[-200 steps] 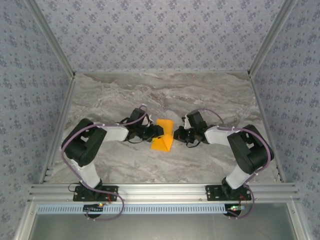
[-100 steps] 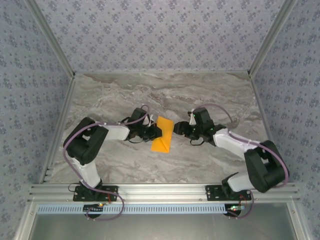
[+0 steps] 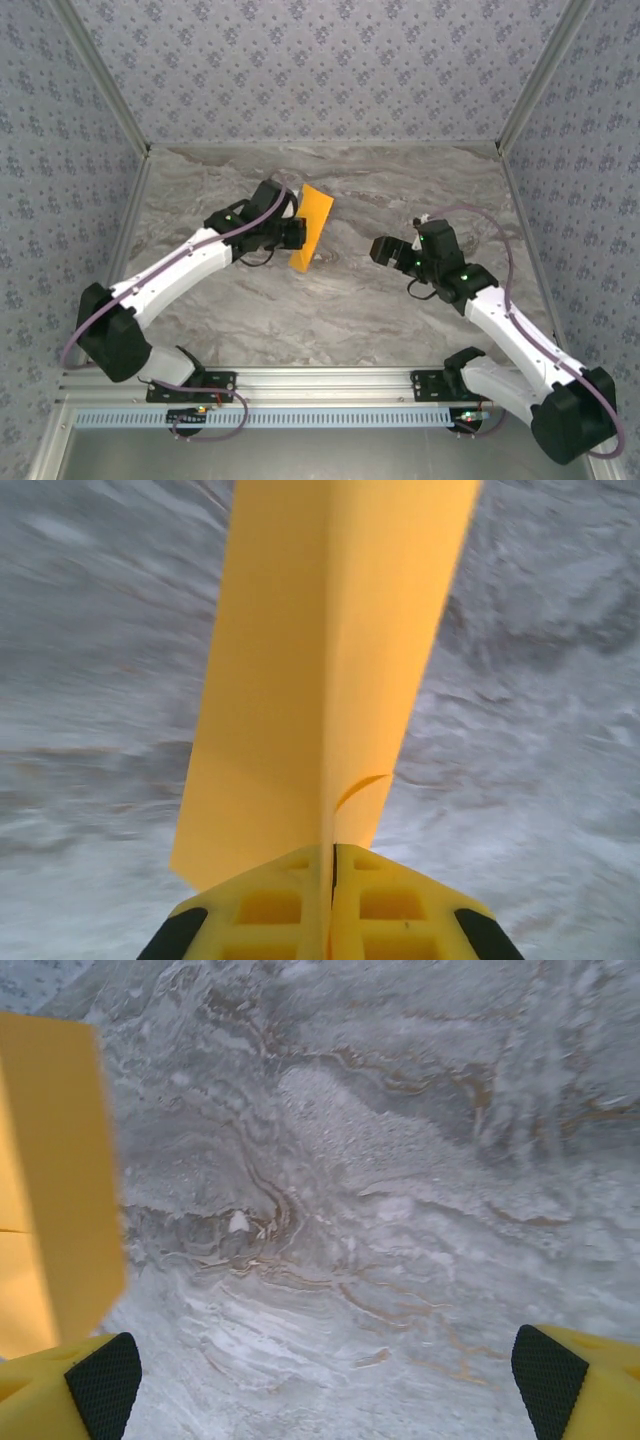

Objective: Fold a paper plane with a square sheet of paper (pick it up from the middle)

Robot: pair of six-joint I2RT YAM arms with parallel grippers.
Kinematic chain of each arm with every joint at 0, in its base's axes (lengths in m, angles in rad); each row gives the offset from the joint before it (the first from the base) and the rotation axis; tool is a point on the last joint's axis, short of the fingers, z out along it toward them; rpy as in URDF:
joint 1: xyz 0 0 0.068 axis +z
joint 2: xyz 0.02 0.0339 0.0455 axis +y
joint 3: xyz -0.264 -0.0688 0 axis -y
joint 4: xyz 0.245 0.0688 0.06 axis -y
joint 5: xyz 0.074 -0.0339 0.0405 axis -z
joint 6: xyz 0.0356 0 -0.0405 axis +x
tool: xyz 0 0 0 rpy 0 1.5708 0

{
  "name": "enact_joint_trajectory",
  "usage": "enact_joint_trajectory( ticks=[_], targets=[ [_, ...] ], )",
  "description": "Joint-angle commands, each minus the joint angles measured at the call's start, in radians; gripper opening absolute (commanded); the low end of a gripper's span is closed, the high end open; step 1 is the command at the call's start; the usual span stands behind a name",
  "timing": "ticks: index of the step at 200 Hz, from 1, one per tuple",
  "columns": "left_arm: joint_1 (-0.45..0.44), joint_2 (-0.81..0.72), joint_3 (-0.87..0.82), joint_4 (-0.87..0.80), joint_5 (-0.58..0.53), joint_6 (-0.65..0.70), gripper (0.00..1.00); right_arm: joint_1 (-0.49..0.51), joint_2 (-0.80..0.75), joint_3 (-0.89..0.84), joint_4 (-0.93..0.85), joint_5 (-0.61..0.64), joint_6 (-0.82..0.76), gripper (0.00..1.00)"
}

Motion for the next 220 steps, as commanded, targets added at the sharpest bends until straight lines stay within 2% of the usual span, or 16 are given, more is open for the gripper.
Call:
enact_joint_trajectory(
  ticks=[1, 40, 60, 86, 124, 177, 201, 206, 220],
  targets=[
    [-0.034, 0.032, 0.054, -0.306, -0.380, 0.084, 0.07, -0.013, -0.029, 0.028, -0.096, 0.082, -0.023, 1.00],
    [-0.105, 0.215, 0.103, -0.394, -0.753, 0.029, 0.07, -0.029, -0.037, 0.020, -0.134, 0.130, 0.004, 1.00],
    [-0.135, 0.346, 0.124, -0.397, -0.846, -0.021, 0.07, -0.043, -0.037, 0.015, -0.144, 0.138, 0.026, 1.00],
    [-0.178, 0.515, 0.175, -0.376, -0.869, -0.047, 0.07, -0.058, -0.038, 0.017, -0.163, 0.140, 0.031, 1.00],
    [-0.254, 0.690, 0.274, -0.352, -0.809, -0.044, 0.07, -0.084, -0.051, 0.012, -0.191, 0.145, 0.033, 1.00],
    [-0.288, 0.715, 0.282, -0.291, -0.664, -0.066, 0.14, -0.116, -0.065, -0.015, -0.190, 0.127, 0.040, 1.00],
    [-0.289, 0.684, 0.282, -0.273, -0.596, -0.058, 0.27, -0.127, -0.065, -0.023, -0.186, 0.115, 0.047, 1.00],
    [-0.287, 0.664, 0.281, -0.258, -0.559, -0.045, 0.30, -0.129, -0.065, -0.023, -0.185, 0.112, 0.049, 1.00],
    [-0.283, 0.570, 0.259, -0.181, -0.367, -0.028, 0.40, -0.136, -0.066, -0.025, -0.181, 0.103, 0.055, 1.00]
  ],
)
